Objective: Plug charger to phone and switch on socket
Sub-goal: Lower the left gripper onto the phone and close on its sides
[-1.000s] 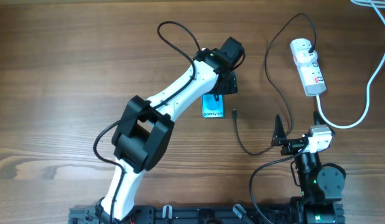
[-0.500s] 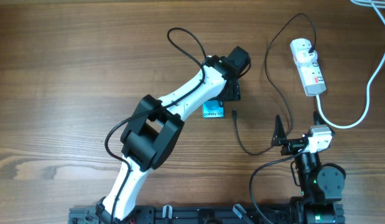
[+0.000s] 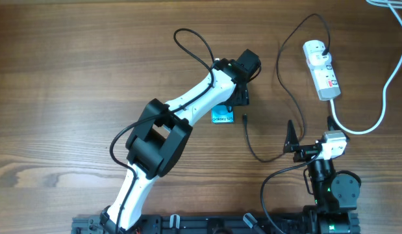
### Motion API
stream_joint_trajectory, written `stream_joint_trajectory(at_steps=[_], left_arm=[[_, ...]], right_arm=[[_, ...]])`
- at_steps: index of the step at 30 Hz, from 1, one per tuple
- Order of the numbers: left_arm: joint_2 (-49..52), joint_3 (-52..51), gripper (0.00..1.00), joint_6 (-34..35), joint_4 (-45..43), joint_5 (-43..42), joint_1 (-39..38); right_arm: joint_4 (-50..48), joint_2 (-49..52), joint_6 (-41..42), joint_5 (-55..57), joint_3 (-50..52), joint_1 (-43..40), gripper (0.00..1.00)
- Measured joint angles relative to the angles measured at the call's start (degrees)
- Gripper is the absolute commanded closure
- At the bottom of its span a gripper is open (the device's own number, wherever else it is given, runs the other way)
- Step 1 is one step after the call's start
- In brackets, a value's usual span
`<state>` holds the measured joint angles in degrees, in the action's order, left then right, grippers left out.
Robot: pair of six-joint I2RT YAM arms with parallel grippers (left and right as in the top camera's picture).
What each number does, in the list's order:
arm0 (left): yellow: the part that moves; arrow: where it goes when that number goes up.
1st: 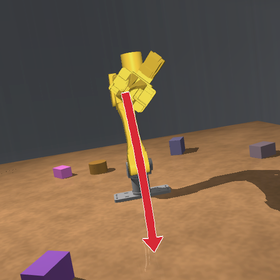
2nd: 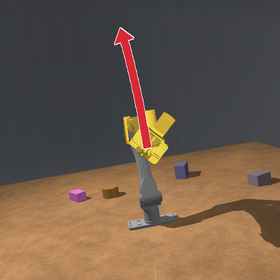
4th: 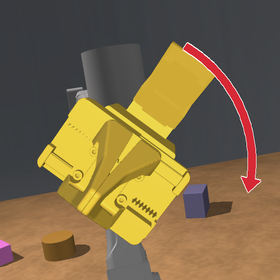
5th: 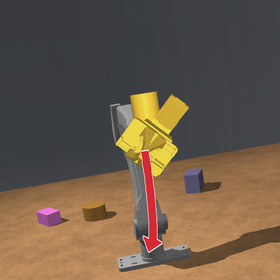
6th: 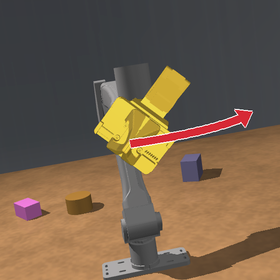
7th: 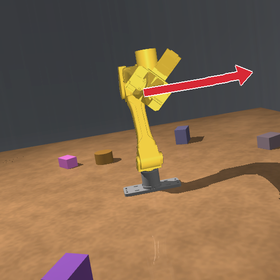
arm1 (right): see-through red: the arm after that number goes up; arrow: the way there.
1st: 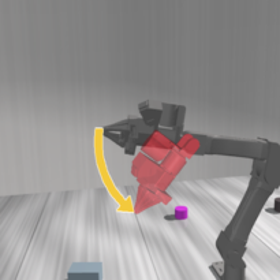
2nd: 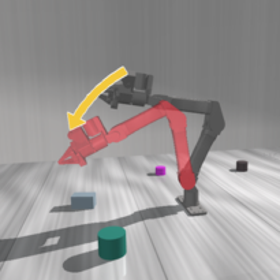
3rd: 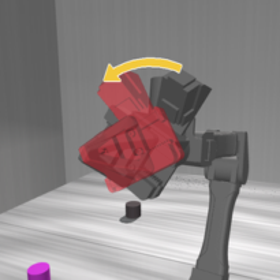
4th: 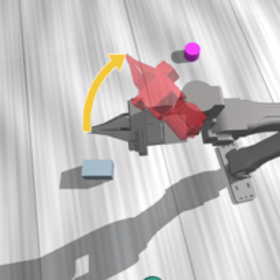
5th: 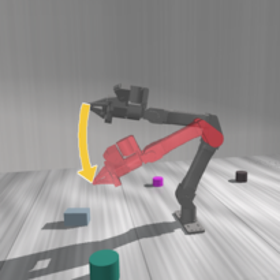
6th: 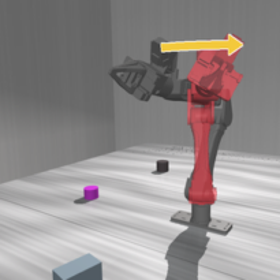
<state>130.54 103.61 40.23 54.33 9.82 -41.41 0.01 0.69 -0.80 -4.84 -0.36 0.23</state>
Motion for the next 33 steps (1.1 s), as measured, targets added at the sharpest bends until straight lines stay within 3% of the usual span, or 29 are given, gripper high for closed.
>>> stream_joint_trajectory(at_steps=[15,33], left_arm=[[1.8,0.1,0.00,0.4,1.4,-0.4,0.7],[1.8,0.5,0.00,-1.0,5.9,-6.6,8.2]], right_arm=[[0.0,0.0,0.0,0.0,0.0,0.0,0.00],[0.0,0.0,0.0,0.0,0.0,0.0,0.00]])
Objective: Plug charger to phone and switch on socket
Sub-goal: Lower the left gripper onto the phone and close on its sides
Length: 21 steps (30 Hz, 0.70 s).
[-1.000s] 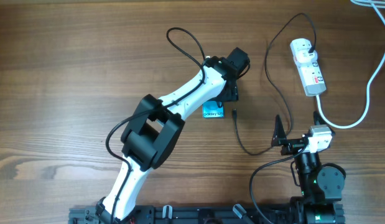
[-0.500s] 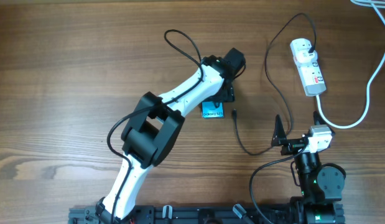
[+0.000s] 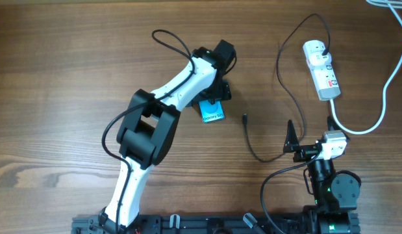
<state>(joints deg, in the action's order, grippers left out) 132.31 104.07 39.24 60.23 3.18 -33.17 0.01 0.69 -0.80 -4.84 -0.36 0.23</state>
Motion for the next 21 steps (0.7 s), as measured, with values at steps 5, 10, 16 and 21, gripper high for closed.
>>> stream_joint_trajectory(at_steps=[5,10,16,21], left_arm=[[0.1,0.0,0.00,0.1,0.3,-3.7,1.0],[0.1,0.0,0.00,0.8,0.4,-5.0,0.9],[0.1,0.0,0.13,1.4,0.6,-5.8,0.0],[0.1,0.0,0.25,1.6,0.7,-6.1,-0.2]], right_arm=[[0.0,0.0,0.0,0.0,0.0,0.0,0.00],[0.0,0.0,0.0,0.0,0.0,0.0,0.00],[0.0,0.0,0.0,0.0,0.0,0.0,0.00],[0.0,0.0,0.0,0.0,0.0,0.0,0.00]])
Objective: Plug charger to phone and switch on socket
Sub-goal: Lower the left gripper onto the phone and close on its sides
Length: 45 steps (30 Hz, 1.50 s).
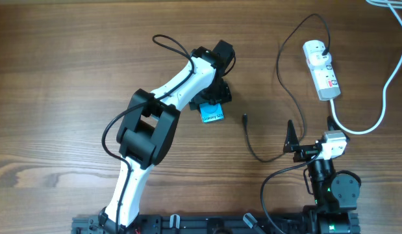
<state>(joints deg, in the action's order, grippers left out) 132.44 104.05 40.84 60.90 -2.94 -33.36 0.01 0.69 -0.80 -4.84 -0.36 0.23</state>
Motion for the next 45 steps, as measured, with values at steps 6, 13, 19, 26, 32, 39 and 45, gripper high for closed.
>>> stream_joint_trajectory(at_steps=[6,13,19,26,32,39,45], left_arm=[[0.0,0.0,0.22,0.2,-0.1,0.7,-0.1],[0.0,0.0,0.16,0.2,-0.1,1.5,-0.2],[0.0,0.0,0.15,0.2,-0.7,1.6,2.2],[0.0,0.0,0.19,0.2,-0.9,1.8,2.7],[0.0,0.0,0.20,0.2,-1.2,2.0,2.6],[0.0,0.0,0.30,-3.4,-2.5,2.2,2.6],[0.0,0.0,0.23,-7.2,-2.9,2.2,2.7]], right_arm=[[0.0,0.0,0.0,0.0,0.0,0.0,0.00],[0.0,0.0,0.0,0.0,0.0,0.0,0.00],[0.0,0.0,0.0,0.0,0.0,0.0,0.00],[0.0,0.0,0.0,0.0,0.0,0.0,0.00],[0.0,0.0,0.0,0.0,0.0,0.0,0.00],[0.0,0.0,0.0,0.0,0.0,0.0,0.00],[0.0,0.0,0.0,0.0,0.0,0.0,0.00]])
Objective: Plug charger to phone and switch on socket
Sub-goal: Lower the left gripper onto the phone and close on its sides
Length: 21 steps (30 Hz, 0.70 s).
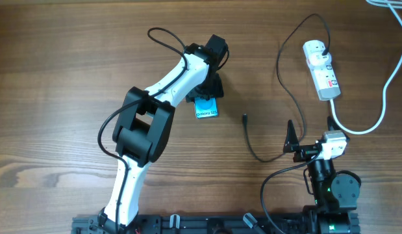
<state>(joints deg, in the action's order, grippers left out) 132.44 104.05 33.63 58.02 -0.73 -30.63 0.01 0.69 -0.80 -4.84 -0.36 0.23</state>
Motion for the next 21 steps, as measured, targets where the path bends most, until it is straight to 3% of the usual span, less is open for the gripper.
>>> stream_joint_trajectory(at_steps=[9,19,21], left_arm=[[0.0,0.1,0.20,-4.3,-0.2,-1.2,1.1],[0.0,0.3,0.07,-5.7,0.5,-2.7,1.1],[0.0,0.3,0.00,-5.8,0.5,-2.7,1.0]], right_arm=[[0.0,0.0,0.0,0.0,0.0,0.0,0.00],[0.0,0.0,0.0,0.0,0.0,0.0,0.00],[0.0,0.0,0.0,0.0,0.0,0.0,0.00]])
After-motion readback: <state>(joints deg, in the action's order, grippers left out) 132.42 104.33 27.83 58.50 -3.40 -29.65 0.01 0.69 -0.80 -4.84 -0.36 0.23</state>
